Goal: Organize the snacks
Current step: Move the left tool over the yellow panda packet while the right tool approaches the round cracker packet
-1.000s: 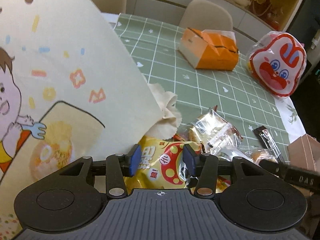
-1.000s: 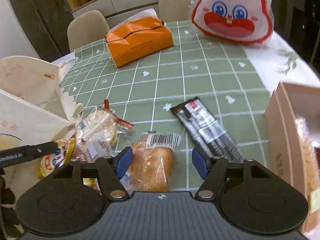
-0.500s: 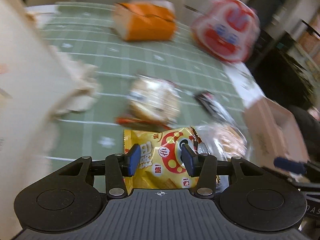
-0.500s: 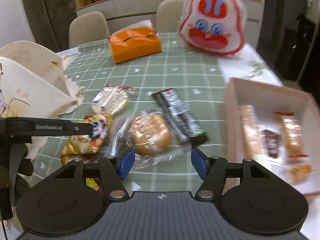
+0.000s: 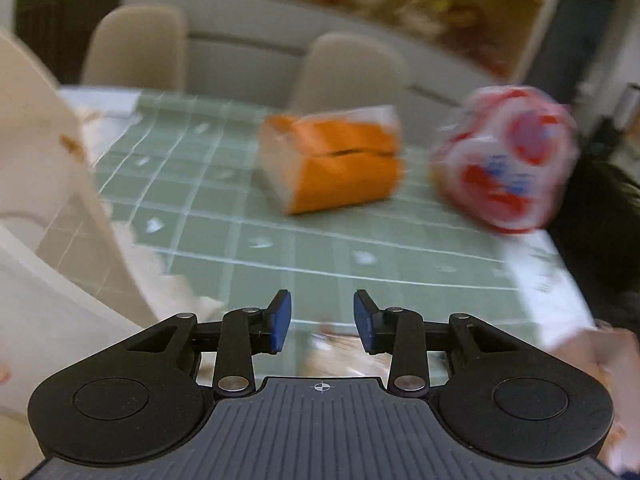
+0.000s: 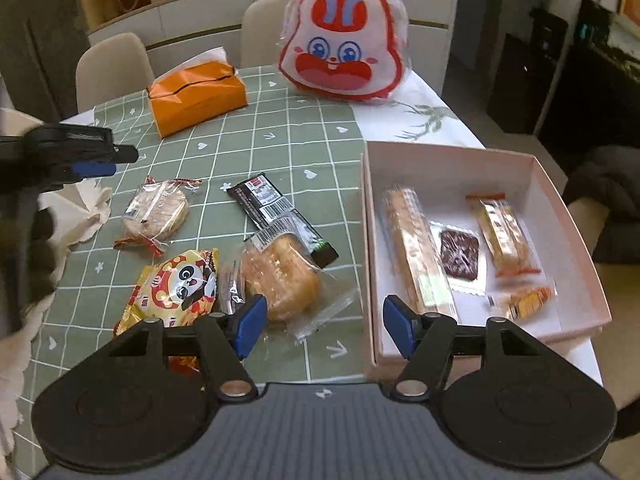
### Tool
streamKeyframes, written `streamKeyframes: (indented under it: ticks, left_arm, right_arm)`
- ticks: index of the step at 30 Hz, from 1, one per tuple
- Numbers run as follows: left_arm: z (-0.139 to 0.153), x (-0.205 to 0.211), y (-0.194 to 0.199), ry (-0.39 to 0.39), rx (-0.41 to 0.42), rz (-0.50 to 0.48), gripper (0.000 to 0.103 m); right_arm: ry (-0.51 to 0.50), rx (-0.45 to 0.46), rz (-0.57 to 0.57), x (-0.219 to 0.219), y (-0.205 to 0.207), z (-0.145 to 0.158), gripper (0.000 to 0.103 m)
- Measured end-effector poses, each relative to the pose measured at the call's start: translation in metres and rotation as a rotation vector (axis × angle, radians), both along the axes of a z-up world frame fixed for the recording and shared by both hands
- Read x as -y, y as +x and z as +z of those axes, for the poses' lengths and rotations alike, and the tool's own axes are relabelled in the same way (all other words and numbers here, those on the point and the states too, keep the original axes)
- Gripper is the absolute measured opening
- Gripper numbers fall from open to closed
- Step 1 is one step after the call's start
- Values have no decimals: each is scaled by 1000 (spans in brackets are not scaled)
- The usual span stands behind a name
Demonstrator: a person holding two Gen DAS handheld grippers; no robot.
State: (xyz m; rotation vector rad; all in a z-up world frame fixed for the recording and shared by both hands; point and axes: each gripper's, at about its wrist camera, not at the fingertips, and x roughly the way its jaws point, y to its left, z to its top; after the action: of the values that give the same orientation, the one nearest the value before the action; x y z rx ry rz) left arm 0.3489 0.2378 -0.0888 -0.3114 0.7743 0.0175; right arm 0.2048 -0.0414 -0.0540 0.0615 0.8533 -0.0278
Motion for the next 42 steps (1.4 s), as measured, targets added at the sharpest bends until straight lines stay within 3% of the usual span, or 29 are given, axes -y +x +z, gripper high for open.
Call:
streamKeyframes:
  ticks: [4, 10, 14, 22, 26, 29, 31, 34, 36, 38, 42]
  left_arm:
    - [-26, -10, 13, -59, -92, 30, 38]
    - [-25, 28, -11, -32, -95, -190, 32]
    - [-26, 45, -35, -74, -113, -285, 29]
    - [-34, 40, -93, -241, -213, -324, 29]
    - [-30, 39, -117, -263, -217, -321, 29]
    - [-14, 32, -129, -270, -173, -316, 29]
    - [0, 29, -141, -218, -138, -327, 30]
    - [5, 25, -158, -136, -158, -300, 30]
    - [3, 25, -173, -103, -166, -267, 31]
    - [2, 27, -182, -135, -164, -264, 31]
    - [2, 55, -191, -156, -187, -389, 33]
  right_arm:
    - [28, -3, -19, 8, -9, 0, 65]
    - [69, 44, 28, 8, -32, -6, 65]
    - [100, 48, 89, -7, -44, -19, 65]
    - [178, -23, 165, -28, -51, -44, 65]
    - [220, -81, 200, -32, -47, -57, 66]
    - [202, -83, 234, -33, -55, -58, 48]
    - [180, -99, 247, -29, -61, -57, 23]
    - [156, -116, 208, -10, -74, -61, 11]
    - [153, -116, 175, 5, -86, -60, 11]
    - [141, -117, 137, 17, -96, -59, 11]
    - [125, -86, 97, 32, -117, -50, 11]
